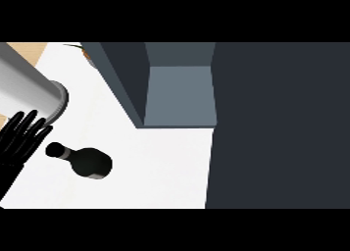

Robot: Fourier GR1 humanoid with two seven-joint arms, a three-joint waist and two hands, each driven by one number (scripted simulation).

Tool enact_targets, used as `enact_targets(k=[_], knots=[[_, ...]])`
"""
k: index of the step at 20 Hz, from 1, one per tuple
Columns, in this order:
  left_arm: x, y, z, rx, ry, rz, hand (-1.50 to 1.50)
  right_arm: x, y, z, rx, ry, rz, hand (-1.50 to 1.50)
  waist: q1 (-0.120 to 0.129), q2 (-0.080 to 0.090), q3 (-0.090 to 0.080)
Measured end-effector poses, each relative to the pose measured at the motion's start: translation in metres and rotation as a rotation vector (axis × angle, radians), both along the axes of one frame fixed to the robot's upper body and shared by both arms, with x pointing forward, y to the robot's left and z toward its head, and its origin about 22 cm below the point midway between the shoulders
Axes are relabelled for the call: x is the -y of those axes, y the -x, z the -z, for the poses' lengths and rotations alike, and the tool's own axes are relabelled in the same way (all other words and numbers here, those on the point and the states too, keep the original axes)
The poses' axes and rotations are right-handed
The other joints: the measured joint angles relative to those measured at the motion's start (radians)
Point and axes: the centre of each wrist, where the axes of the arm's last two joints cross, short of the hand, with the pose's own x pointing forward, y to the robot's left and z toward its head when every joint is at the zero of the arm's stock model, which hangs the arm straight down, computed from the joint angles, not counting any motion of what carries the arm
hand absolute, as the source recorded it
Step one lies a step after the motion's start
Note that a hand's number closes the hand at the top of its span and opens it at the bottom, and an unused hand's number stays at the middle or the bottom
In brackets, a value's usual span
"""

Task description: Pick up the wine, place it into the cabinet and close the cabinet

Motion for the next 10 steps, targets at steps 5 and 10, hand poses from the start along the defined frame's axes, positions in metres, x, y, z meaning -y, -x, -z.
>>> enact_targets(k=[5, 10], knots=[[-0.005, -0.01, 0.017, -0.012, -0.01, -0.011, -1.5, 0.003, -0.001, -0.004, 0.007, 0.01, 0.013, -1.5, 0.001, 0.0, 0.0], [-0.011, -0.014, 0.035, -0.021, -0.017, -0.02, -1.5, 0.005, -0.001, -0.002, -0.005, 0.014, 0.022, -1.5, -0.002, 0.0, 0.0]])
